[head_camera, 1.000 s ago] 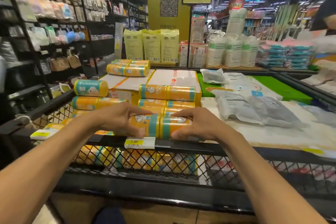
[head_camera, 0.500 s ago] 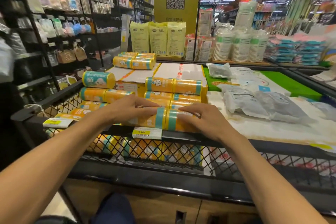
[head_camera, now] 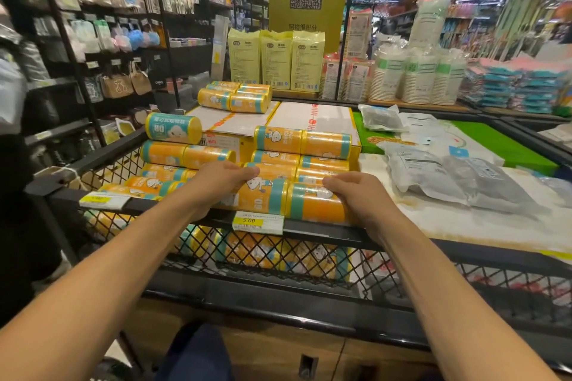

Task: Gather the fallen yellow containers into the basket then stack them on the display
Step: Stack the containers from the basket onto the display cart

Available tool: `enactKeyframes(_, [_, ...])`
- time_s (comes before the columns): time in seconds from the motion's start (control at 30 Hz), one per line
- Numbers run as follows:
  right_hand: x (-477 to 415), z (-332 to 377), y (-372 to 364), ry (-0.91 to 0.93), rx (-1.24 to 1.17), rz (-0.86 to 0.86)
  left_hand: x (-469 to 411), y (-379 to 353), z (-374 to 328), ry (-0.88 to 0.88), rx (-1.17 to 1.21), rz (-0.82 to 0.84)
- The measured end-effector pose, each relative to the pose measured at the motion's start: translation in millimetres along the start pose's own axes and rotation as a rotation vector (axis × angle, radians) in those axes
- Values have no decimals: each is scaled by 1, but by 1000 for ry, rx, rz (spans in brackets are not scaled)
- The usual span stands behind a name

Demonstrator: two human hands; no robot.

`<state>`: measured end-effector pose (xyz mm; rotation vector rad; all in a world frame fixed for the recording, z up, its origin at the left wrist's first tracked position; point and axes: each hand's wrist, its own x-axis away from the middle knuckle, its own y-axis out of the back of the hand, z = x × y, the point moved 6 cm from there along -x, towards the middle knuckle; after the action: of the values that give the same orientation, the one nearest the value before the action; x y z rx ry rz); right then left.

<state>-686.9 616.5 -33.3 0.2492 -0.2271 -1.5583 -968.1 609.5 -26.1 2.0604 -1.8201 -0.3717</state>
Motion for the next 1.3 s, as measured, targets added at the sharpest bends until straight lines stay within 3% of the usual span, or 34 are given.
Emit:
enactKeyframes(0.13, [7, 7, 5, 41, 47, -61, 4, 3, -1, -21, -28, -26])
enactKeyframes(0.23, [15, 30, 8, 110, 22, -141, 22, 14, -7, -78, 36, -157])
enactKeyframes(0.43, [38, 104, -40, 348, 112, -125, 86, 72, -1, -190, 169, -348])
enactKeyframes(0.6, [78, 149, -139, 423, -43, 146, 147, 130, 39, -176, 280, -466])
enactKeyframes(0.77, [135, 143, -276, 414, -92, 459, 217, 192, 110, -74, 366, -665])
enactKeyframes(1.03, [221, 60, -461, 277, 53, 860, 340, 245, 268, 213, 395, -962])
enactKeyframes(1.3, [255, -71, -572, 108, 220, 1034, 408, 212, 429, 577, 420, -1099])
